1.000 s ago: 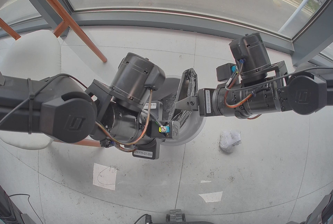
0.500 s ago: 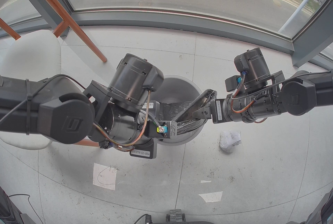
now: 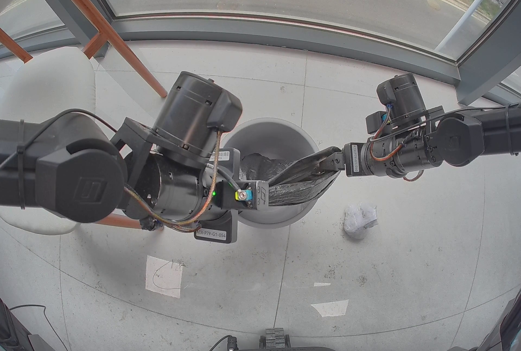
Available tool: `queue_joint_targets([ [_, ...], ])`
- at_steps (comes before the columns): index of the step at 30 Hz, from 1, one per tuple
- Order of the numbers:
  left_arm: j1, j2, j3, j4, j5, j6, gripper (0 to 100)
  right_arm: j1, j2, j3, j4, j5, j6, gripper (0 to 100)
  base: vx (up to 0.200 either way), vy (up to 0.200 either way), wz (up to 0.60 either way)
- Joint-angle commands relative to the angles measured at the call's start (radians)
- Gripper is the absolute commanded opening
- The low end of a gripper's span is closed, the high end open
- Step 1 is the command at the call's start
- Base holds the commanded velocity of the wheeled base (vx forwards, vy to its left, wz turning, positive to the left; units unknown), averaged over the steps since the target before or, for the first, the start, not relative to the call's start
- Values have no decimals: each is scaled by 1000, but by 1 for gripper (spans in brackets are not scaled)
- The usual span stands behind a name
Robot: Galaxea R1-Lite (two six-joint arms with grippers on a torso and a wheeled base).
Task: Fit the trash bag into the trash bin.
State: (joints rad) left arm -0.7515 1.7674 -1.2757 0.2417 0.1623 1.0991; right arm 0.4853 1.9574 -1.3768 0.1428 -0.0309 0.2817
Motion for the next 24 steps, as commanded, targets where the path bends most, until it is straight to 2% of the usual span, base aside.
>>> queue_joint_targets([
  [1,-2,-17,21,-16,2,-2,0,2,9,-28,0,2,-1,0,0,0,0],
  [5,-2,-14,21,-64,34,-7,0,32,11,-65,8,6,4,0,0,0,0],
  [10,-8,-14,22,-76,39,-90,0,73,14,-68,6,12,13,0,0,0,0],
  [13,-9,-16,26,-74,39,-104,0,95,14,-65,6,11,14,0,0,0,0],
  [19,-8,-8,12,-78,51,-156,0,101,15,-100,0,6,-4,0,0,0,0],
  [24,-9,29,26,-142,134,-228,0,73,14,-123,-2,5,-12,0,0,0,0],
])
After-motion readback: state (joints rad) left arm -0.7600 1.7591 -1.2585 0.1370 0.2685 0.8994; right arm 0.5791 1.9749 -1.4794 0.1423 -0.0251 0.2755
